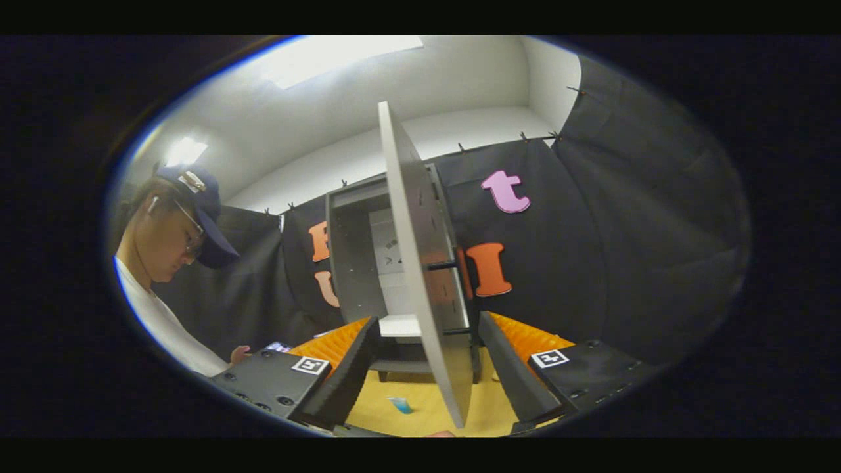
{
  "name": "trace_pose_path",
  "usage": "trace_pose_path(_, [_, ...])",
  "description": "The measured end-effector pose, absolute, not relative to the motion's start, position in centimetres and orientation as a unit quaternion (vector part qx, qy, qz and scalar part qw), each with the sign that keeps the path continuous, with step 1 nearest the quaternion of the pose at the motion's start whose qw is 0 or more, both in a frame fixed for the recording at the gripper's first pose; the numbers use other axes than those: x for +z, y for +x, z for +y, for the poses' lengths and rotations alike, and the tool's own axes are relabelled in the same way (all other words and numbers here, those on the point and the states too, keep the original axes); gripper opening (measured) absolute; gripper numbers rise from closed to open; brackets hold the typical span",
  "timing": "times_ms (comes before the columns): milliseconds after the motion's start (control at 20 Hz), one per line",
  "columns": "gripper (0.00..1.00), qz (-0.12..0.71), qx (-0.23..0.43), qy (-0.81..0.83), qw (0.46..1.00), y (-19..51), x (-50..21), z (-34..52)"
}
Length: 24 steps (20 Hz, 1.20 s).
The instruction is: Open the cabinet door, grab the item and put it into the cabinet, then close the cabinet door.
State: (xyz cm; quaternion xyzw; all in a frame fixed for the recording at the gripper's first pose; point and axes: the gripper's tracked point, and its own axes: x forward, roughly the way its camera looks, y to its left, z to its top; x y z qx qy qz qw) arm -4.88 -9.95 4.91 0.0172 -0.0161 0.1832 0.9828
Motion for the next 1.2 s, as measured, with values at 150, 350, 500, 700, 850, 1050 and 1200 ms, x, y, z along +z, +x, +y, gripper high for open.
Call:
trace_pose_path(150, [0.96, -0.024, 0.167, -0.026, 0.985, -7.4, 3.2, -4.7])
trace_pose_path(350, [0.96, -0.004, 0.231, -0.016, 0.973, -6.9, -0.7, 5.8])
trace_pose_path(500, [0.98, 0.050, 0.255, -0.022, 0.965, -3.4, -6.6, 9.2])
trace_pose_path(700, [0.98, 0.163, 0.248, -0.033, 0.954, 2.5, -17.4, 11.0])
trace_pose_path(850, [0.98, 0.240, 0.194, -0.052, 0.950, 8.5, -26.9, 10.9])
trace_pose_path(1050, [0.99, 0.288, 0.107, -0.094, 0.947, 12.1, -36.9, 6.5])
trace_pose_path(1200, [0.99, 0.322, 0.105, -0.068, 0.938, 12.8, -41.4, 6.1])
